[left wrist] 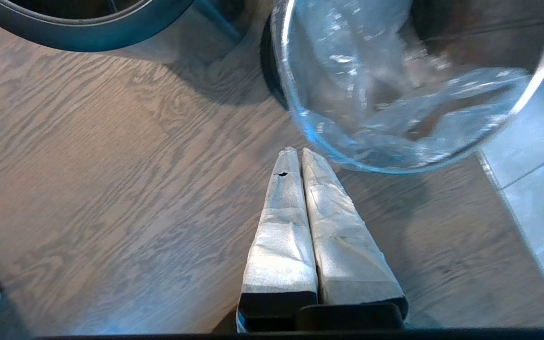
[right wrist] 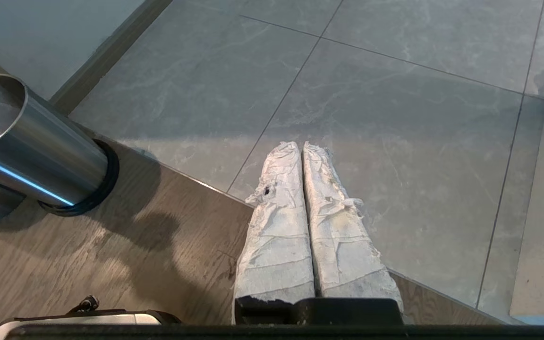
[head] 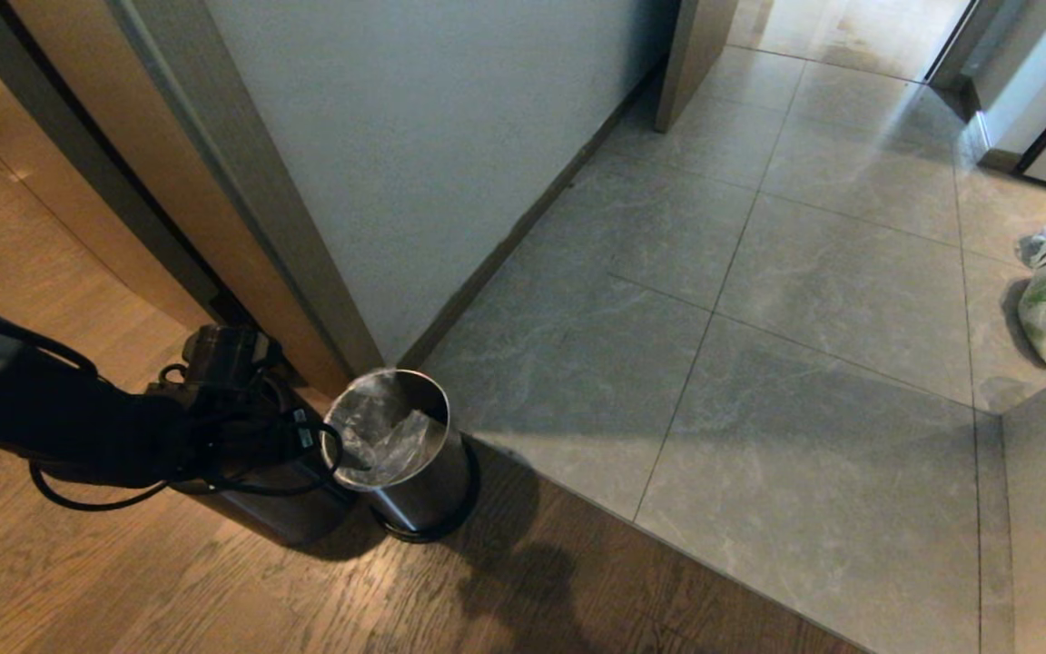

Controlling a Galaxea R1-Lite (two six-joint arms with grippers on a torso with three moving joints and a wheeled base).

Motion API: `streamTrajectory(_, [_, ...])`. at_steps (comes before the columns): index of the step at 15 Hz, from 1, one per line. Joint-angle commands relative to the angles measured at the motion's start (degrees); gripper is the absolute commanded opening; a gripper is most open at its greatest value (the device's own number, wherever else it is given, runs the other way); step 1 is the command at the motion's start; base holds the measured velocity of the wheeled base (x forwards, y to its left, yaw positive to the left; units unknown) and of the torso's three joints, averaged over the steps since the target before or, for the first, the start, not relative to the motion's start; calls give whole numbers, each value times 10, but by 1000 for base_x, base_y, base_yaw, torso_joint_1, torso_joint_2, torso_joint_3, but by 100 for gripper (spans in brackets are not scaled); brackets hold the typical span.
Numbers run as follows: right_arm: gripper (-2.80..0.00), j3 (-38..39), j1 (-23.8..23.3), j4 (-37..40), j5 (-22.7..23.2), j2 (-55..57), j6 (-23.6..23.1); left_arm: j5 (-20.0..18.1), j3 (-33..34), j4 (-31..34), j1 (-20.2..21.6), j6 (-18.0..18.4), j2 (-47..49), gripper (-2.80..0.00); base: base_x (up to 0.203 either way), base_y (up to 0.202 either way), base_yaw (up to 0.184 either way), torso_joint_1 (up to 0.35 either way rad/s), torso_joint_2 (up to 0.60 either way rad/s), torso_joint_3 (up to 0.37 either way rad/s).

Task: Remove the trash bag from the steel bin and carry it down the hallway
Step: Pick up the trash bag

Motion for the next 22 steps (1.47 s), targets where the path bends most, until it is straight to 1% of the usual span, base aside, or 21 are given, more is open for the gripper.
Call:
streamTrajectory(1, [-280,1,0,0,0,0,0,0,-4,-2,-4,1,26,-280,0,0,0,0,0,0])
streamTrajectory(4, [-280,1,0,0,0,0,0,2,-10,-6,-17,-4,47,-280,0,0,0,0,0,0])
streamTrajectory(8, [-280,1,0,0,0,0,0,-1,-31,-27,-35,-5,74,-280,0,0,0,0,0,0])
streamTrajectory(12, [-280,1,0,0,0,0,0,-3,-48,-28,-37,-3,89,-280,0,0,0,0,0,0])
streamTrajectory(19, [-280,1,0,0,0,0,0,-3,-50,-27,-37,1,101,-280,0,0,0,0,0,0])
streamTrajectory(20, [-280,1,0,0,0,0,0,-3,-50,-28,-37,0,103,-90,0,0,0,0,0,0])
streamTrajectory(21, [-280,1,0,0,0,0,0,-3,-51,-28,-40,1,103,0,0,0,0,0,0,0])
streamTrajectory(22, [-280,1,0,0,0,0,0,-3,-53,-28,-46,0,104,0,0,0,0,0,0,0])
